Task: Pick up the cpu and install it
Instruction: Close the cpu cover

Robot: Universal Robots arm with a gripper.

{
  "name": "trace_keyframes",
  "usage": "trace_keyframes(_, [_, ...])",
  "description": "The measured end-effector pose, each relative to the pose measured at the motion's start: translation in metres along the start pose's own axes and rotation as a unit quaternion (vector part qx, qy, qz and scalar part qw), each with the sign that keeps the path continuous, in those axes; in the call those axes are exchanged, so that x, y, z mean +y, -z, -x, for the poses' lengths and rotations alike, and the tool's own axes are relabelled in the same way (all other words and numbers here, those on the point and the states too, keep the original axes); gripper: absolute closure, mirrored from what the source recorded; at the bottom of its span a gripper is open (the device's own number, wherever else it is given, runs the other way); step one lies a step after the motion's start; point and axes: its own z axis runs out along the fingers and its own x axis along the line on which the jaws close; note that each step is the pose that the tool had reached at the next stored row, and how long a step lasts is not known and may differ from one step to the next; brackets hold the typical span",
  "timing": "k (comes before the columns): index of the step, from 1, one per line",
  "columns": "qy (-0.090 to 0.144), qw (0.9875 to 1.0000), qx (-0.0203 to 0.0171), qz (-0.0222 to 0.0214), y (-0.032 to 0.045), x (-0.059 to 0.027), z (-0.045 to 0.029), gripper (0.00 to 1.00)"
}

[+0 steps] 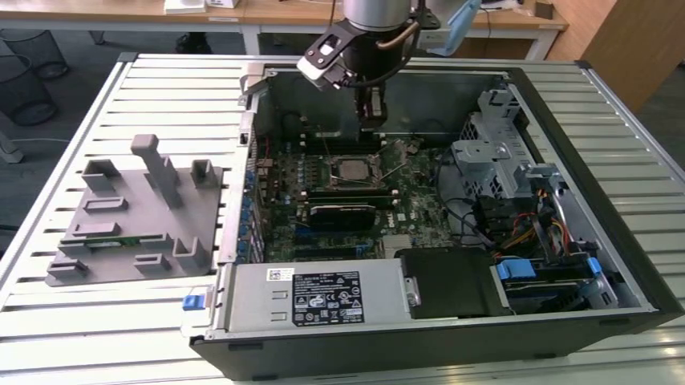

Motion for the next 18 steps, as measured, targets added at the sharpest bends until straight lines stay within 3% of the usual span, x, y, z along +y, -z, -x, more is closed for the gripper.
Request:
trace_keyframes(3, [0.0, 1.0, 0.0001, 0.0, -0.0005, 0.0035, 0.0014, 0.89])
trace_keyframes(12, [0.0, 1.0, 0.0001, -0.0029, -0.0014, 0.0345, 0.0025, 0.89])
trace_keyframes(18, [0.0, 1.0, 0.0001, -0.0045, -0.0017, 0.0467, 0.0028, 0.89])
